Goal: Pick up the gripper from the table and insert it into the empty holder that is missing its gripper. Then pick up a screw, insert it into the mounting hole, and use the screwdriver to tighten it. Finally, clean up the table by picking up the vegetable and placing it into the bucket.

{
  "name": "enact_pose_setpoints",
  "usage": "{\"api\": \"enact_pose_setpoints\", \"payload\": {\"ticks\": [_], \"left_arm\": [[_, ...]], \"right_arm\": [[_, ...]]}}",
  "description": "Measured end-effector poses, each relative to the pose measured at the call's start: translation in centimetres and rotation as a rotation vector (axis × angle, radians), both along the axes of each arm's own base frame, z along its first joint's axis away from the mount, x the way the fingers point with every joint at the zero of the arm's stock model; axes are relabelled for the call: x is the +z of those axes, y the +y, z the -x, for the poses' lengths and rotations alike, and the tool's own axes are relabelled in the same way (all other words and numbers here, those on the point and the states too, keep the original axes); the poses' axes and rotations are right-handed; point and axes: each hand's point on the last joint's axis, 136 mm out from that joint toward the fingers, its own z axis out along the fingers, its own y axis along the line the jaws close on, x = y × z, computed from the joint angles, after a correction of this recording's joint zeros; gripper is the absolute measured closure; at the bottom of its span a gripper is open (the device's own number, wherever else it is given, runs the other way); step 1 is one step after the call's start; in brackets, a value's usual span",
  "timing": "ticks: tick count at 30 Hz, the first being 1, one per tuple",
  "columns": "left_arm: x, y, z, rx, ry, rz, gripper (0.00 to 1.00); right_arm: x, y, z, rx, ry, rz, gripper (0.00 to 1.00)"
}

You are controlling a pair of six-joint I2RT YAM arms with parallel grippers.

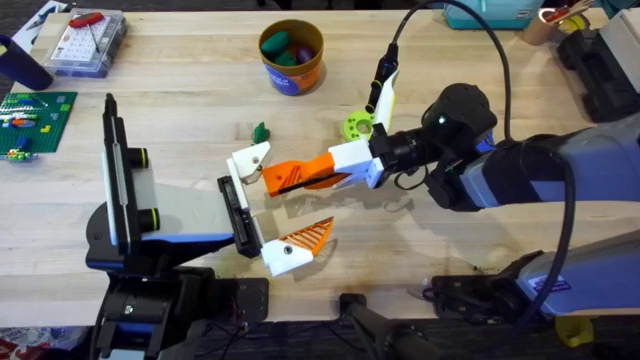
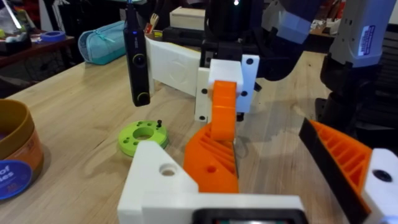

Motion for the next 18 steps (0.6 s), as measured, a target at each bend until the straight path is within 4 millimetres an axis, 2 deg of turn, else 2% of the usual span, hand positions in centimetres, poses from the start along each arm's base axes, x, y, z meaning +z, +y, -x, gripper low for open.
{"api": "enact_pose_setpoints", "payload": {"ticks": [18], "left_arm": [[-0.6,0.1,-0.1,0.010,0.043,-0.003,0.014]], "right_arm": [[0.1,-1.0,0.2,0.042,0.048,0.011,0.986]]}}
